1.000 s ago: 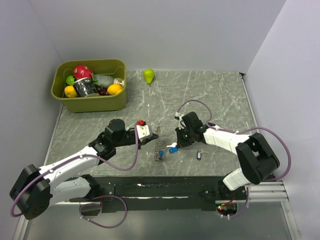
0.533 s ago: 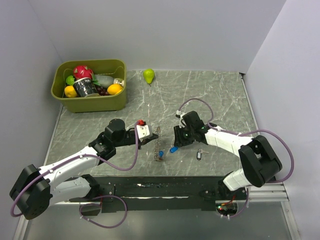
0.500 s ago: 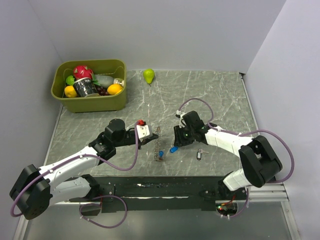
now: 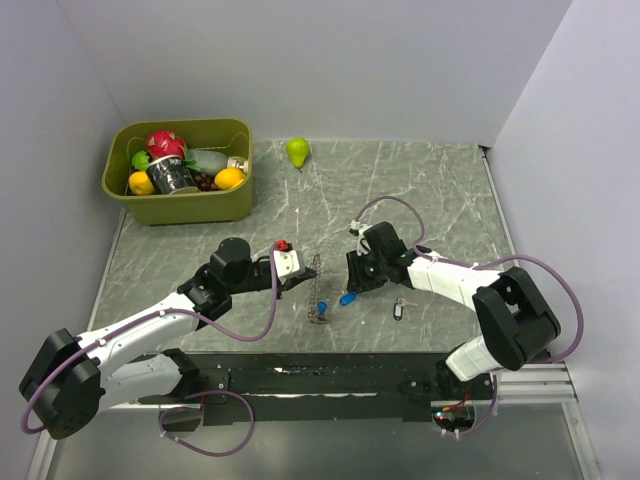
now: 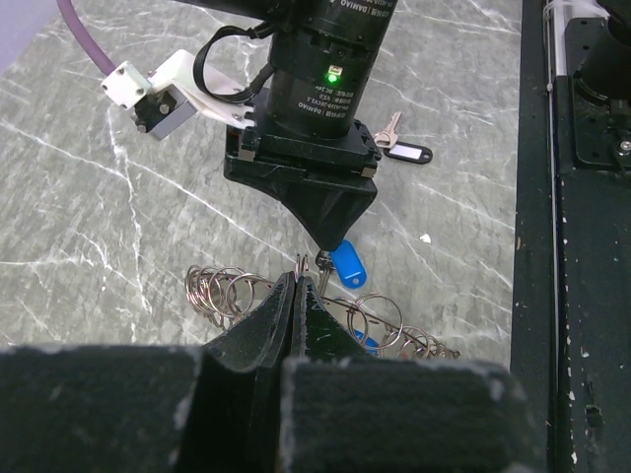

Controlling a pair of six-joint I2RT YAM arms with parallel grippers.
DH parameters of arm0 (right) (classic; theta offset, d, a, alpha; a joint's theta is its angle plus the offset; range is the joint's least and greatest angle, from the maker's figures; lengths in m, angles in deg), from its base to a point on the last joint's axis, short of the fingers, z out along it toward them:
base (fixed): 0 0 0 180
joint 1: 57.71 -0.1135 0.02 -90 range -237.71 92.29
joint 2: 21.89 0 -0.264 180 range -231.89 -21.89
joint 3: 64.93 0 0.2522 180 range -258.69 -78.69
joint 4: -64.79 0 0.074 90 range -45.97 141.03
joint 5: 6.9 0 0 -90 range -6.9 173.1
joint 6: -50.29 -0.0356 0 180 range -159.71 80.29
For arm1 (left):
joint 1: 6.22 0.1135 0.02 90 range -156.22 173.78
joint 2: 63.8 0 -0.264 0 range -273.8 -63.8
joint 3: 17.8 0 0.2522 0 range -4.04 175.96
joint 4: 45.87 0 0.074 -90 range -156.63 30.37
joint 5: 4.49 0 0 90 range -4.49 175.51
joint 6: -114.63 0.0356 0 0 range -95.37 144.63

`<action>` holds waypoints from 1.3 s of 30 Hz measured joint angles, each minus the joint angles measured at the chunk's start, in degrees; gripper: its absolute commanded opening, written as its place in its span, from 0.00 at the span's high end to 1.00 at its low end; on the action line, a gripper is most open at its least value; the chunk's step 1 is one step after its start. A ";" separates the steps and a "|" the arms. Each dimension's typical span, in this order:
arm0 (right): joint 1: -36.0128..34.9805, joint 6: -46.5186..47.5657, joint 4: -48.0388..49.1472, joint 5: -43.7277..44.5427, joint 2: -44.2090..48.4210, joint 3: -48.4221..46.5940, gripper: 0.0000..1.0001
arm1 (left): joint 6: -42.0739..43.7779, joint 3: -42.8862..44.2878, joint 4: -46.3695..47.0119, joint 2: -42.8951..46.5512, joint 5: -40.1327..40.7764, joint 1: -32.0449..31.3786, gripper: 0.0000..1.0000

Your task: Put the keys on the keyring

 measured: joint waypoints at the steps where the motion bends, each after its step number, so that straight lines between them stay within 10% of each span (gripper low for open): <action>1: -0.02 0.02 0.28 0.00 -0.28 0.00 0.63 | 0.00 0.00 -0.11 0.00 0.00 0.00 0.99; 12: -0.35 0.26 0.72 0.02 -2.58 0.00 0.75 | 0.04 0.00 -0.44 -0.02 0.00 0.00 0.99; 18: -0.48 0.26 0.72 1.11 -2.64 0.00 1.00 | 0.09 0.07 -0.68 -0.02 -0.02 0.00 0.99; 39: -1.99 4.68 -1.14 4.13 11.80 0.15 1.00 | 0.26 0.09 -1.55 -0.02 0.02 0.00 0.99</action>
